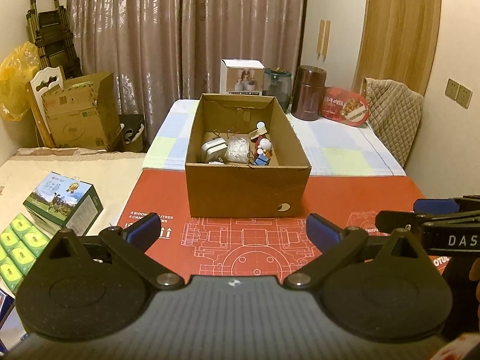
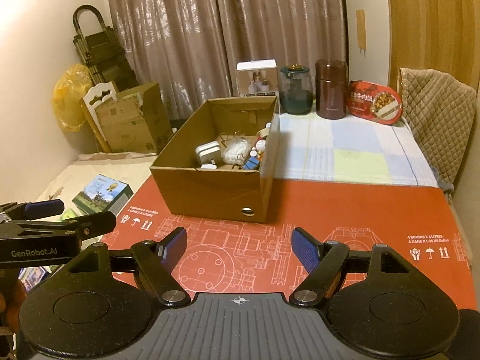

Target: Organize rigid objects

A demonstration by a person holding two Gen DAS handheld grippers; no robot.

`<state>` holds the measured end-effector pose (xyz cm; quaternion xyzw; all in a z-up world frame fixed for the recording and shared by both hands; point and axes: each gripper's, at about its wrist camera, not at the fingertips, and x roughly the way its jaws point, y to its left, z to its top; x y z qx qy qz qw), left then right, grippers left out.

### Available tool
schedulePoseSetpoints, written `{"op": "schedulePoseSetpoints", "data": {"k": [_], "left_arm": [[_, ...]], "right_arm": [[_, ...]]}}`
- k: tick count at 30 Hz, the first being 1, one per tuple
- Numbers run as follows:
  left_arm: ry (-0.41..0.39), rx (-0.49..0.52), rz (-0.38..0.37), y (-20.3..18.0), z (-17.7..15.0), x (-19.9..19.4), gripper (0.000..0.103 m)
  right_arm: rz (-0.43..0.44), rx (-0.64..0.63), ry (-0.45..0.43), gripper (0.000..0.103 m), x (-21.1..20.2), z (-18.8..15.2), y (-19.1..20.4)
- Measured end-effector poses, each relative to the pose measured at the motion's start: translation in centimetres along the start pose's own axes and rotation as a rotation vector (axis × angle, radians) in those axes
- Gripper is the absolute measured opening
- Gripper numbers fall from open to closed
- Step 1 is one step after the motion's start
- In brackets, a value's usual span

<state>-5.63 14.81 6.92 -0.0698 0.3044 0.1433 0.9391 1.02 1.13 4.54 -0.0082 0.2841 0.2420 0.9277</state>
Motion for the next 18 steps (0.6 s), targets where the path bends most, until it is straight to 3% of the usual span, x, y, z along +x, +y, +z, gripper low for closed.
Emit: {"op": "schedulePoseSetpoints", "data": {"k": [18], "left_arm": [[-0.005,0.008,0.006,-0.37,-0.30,-0.11,0.101]], "right_arm": [[-0.003,-0.004,-0.003,0.074,0.05,0.01,0.27]]}}
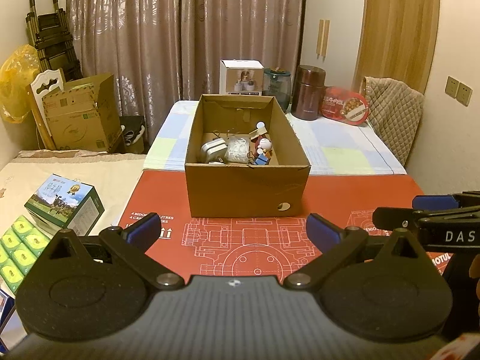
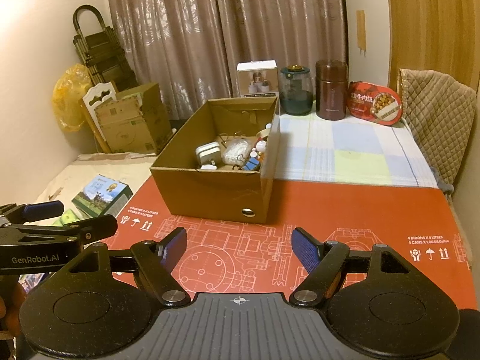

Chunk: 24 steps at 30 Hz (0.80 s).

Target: Organize rigid objects

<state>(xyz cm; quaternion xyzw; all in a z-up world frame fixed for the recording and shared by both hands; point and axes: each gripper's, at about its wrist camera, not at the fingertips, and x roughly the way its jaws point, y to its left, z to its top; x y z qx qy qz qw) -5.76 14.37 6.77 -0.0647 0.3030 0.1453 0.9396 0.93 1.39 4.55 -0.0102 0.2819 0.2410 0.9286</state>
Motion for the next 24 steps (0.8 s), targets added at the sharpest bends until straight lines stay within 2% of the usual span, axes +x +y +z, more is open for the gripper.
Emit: {"op": "schedulePoseSetpoints", "data": {"k": [24], "left_arm": [[0.000,-0.005,-0.007,-0.47,0.03,-0.08,0.101]], "right_arm": [[0.000,0.003,-0.006,0.074,-0.23,-0.03,-0.09]]}}
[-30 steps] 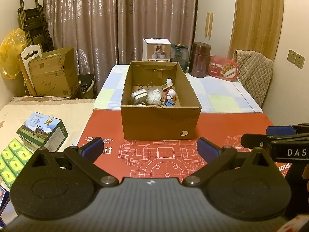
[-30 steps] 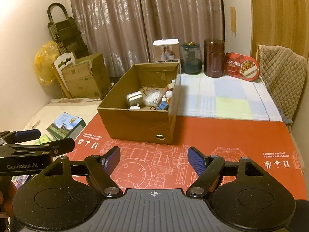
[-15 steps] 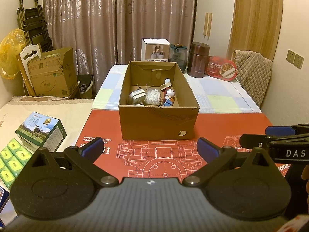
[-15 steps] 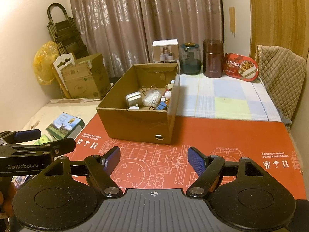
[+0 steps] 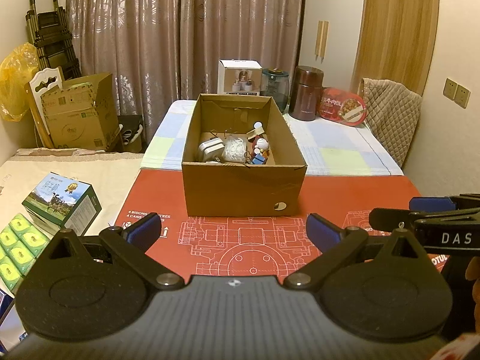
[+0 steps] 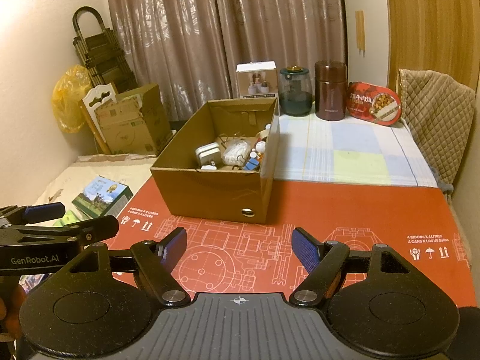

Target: Organize rigid objects

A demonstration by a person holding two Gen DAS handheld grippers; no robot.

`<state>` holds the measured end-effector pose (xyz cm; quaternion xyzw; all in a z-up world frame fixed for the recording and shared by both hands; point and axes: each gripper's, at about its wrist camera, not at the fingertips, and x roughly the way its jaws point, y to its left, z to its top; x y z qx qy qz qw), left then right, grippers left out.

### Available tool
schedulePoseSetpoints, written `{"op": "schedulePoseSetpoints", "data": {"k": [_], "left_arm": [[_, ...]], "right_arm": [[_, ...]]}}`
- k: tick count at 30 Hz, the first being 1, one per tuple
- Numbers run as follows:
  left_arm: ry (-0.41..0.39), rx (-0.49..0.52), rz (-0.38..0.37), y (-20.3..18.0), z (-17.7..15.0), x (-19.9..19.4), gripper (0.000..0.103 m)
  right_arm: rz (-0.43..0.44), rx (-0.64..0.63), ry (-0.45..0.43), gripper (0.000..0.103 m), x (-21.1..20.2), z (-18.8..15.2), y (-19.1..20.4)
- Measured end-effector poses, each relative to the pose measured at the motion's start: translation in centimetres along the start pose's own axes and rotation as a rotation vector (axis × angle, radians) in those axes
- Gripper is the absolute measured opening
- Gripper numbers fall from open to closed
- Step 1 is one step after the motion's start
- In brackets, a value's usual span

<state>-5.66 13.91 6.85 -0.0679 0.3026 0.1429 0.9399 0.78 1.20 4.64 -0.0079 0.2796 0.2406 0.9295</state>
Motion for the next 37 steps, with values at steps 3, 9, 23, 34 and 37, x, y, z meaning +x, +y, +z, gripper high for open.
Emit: {"op": "schedulePoseSetpoints", "data": {"k": [3,9,23,34,37], "left_arm": [[0.000,0.001,0.000,0.01,-0.02,0.00,0.101],[0.000,-0.001,-0.001,0.03,-0.05,0.02,0.101],[0.002,0.000,0.000,-0.03,0.05,-0.03,0.101],[-0.001,-0.011,-0.011,0.00,0.00,0.06,0.101],[-0.008,-0.027,-0.013,0.34,-0.10,0.23,0.101]], "right_arm": [[-0.001,0.000,0.001,0.074,0.00,0.00,0.00],[-0.001,0.000,0.001,0.074,-0.01,0.00,-0.01],[-0.002,-0.001,0.004,0.074,0.03,0.02,-0.10],[-0.001,-0.001,0.004,0.074,0.03,-0.01,-0.12],[-0.001,-0.002,0.003,0.074,0.05,0.00,-0.07]]}}
